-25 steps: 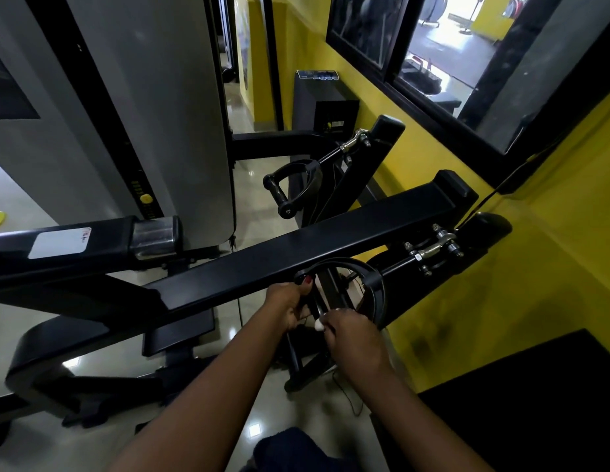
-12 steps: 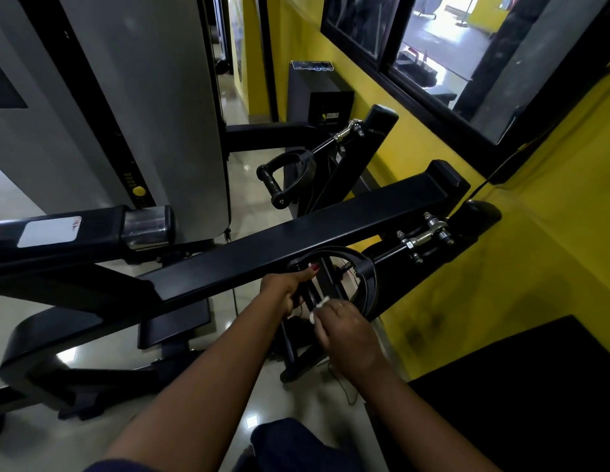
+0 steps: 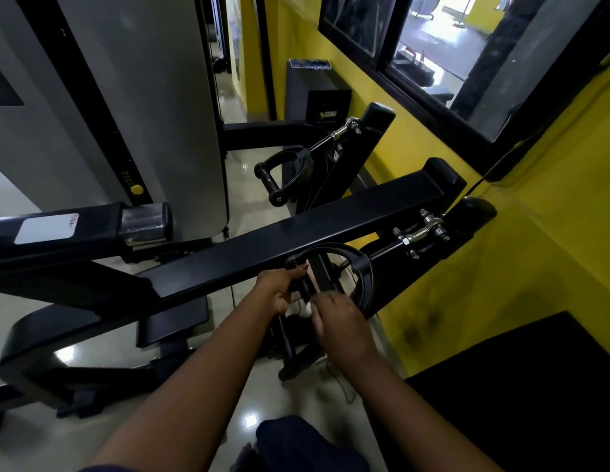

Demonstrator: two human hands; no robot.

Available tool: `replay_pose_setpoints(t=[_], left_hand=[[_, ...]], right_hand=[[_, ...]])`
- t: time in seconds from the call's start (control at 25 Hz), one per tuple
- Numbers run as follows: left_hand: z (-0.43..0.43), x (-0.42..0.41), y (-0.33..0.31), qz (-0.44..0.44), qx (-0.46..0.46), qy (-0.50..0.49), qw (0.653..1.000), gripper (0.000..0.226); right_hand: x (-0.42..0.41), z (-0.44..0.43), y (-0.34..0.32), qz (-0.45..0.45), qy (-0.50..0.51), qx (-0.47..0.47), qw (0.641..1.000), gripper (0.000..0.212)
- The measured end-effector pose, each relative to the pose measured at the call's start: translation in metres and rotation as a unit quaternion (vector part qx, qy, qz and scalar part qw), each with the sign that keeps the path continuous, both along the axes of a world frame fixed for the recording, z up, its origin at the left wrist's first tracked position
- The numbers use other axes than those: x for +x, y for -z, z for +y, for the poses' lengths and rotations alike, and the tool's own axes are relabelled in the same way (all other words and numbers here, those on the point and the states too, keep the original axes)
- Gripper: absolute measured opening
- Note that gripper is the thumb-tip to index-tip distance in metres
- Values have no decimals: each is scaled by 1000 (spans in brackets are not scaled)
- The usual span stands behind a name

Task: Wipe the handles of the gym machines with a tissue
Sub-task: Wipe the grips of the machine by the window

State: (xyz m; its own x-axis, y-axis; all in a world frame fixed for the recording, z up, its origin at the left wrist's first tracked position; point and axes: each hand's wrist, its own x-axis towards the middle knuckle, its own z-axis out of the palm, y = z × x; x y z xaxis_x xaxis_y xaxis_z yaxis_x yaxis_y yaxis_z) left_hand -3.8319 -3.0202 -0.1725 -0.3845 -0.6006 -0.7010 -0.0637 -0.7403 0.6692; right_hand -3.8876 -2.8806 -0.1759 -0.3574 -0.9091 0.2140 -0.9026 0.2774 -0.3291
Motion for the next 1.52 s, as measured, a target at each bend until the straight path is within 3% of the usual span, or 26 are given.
replay_pose_setpoints(t=[0.16, 0.28, 0.36, 0.44, 0.64, 0.8, 0.92, 1.0, 1.12, 1.24, 1.32, 1.44, 1.52], left_hand=[[16, 3, -3, 47, 27, 4, 999, 21], [26, 2, 0, 0, -55, 39, 998, 37], [24, 3, 5, -7, -60, 19, 998, 47], [22, 4, 4, 2, -32, 6, 999, 42], [21, 2, -2, 7, -26, 7, 1000, 36], [20, 0, -7, 20, -42, -6, 999, 31], [22, -3, -6, 24, -11, 0, 1000, 25], [24, -2, -7, 17, 2, 34, 999, 20], [15, 1, -7, -39, -55, 115, 991, 30], [5, 2, -8, -65, -72, 102, 990, 10], [3, 2, -9, -73, -94, 91, 989, 12], [5, 3, -11, -51, -101, 105, 988, 21], [5, 6, -13, -2, -43, 118, 992, 19]], right_hand=[[0, -26, -15, -93, 79, 36, 992, 26], [-2, -1, -21, -27, 69, 82, 994, 26], [-1, 15, -23, -5, 69, 96, 993, 28], [-2, 11, -24, 1, 63, 114, 991, 25], [-2, -23, -22, -93, 105, 76, 987, 17], [-6, 12, -25, -8, 14, 123, 992, 15], [-8, 13, -26, 21, 4, 121, 992, 13], [-7, -11, -24, -8, 39, 98, 994, 13], [-7, -40, -25, -79, 109, 68, 989, 17], [-13, -28, -31, -51, 49, 122, 990, 13], [-17, -15, -33, -16, -11, 164, 986, 11], [-22, -31, -35, -60, 16, 124, 990, 4], [-24, -54, -29, -117, 75, 64, 988, 3]])
